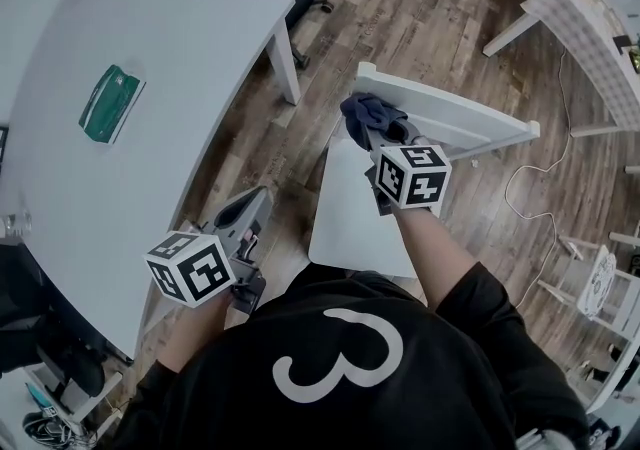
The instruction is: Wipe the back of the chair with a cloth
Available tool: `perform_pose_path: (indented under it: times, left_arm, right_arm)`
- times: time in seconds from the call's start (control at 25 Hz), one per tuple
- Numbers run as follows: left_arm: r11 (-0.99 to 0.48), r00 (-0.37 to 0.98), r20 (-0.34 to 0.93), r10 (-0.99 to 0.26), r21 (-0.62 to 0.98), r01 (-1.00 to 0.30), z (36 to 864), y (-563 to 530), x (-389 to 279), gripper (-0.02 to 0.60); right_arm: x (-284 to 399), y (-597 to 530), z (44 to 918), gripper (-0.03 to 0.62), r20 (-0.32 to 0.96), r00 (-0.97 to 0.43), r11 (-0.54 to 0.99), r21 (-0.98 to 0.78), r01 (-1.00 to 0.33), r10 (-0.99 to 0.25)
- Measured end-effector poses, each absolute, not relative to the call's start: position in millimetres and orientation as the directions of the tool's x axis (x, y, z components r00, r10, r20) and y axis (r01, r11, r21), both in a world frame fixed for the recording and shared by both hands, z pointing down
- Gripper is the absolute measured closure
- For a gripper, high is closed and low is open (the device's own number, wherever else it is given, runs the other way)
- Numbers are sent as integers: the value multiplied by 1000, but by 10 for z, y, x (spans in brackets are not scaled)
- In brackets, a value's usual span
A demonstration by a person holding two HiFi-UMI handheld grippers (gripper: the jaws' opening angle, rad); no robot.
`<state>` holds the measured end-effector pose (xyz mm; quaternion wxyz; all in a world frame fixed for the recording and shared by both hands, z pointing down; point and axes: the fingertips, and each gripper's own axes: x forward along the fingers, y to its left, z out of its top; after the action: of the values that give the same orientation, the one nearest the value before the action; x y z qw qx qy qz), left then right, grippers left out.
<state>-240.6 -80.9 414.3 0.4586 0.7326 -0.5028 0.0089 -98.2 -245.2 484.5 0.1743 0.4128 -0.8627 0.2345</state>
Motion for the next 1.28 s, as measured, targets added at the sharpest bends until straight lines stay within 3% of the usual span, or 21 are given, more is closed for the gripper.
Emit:
perform_pose_path:
  times: [0.84,1.28]
  left_arm:
    - [-99,502,481,-718,644,-759,4125,-933,-2331,568]
    - [-142,543,486,-685,642,-753,4132,-988,-2071,568]
  right_arm:
    - [-939,-2531,4873,543,458,-600,532,-283,-798,-656]
    - [-547,-2540,4851,543,448,-559,485,-279,-829,-698]
